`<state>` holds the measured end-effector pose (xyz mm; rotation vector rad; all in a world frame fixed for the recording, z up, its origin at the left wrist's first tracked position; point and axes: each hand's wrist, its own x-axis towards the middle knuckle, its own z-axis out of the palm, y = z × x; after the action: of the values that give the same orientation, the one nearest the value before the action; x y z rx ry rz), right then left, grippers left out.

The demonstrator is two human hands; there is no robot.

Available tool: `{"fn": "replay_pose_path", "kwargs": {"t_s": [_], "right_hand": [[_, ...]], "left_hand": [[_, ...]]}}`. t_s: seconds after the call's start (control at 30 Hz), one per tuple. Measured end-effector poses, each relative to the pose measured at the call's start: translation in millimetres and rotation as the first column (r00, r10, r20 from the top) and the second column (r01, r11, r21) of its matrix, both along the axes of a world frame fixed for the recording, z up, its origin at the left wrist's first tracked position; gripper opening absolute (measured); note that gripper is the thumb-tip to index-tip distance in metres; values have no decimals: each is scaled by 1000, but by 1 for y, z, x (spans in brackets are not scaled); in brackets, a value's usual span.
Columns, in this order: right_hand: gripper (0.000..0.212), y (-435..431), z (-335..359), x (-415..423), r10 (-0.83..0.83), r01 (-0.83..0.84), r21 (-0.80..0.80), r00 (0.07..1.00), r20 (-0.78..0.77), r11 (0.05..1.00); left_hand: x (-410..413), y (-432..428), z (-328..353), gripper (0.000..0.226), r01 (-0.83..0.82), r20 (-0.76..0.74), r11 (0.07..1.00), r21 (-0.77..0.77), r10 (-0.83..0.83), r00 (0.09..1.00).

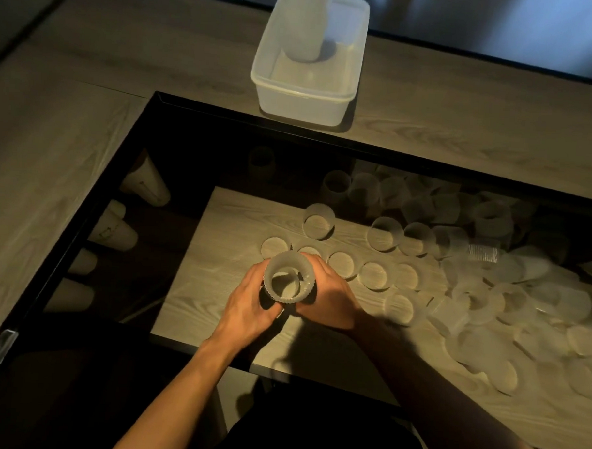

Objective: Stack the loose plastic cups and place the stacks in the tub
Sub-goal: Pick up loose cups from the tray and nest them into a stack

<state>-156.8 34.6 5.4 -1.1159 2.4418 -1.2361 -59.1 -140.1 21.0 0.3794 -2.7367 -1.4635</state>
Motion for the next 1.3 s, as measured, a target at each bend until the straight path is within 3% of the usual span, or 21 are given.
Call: {"fn": "replay_pose_path", "kwargs": {"t_s": [0.23, 0.57, 0.73, 1.0, 1.3], "right_hand": [[74, -16, -10, 8, -14, 14, -4, 1000, 24, 1000], [83, -6, -16, 12, -118, 117, 15, 981, 156, 993], [90, -2, -17, 16, -198, 178, 99, 946, 255, 979], [84, -11, -22, 22, -124, 104, 72, 915, 383, 992], [74, -14, -12, 16, -126, 95, 113, 943, 309, 989]], "left_hand": [[4, -13, -9, 80, 0, 62, 1000, 14, -1, 998], [-1, -9, -11, 84, 12, 104, 999, 38, -16, 994], [1, -6, -12, 84, 26, 125, 999, 33, -30, 992], [12, -2, -32, 83, -23, 202, 998, 54, 12, 979], [6, -8, -29, 82, -38, 162, 998, 48, 30, 986]]}}
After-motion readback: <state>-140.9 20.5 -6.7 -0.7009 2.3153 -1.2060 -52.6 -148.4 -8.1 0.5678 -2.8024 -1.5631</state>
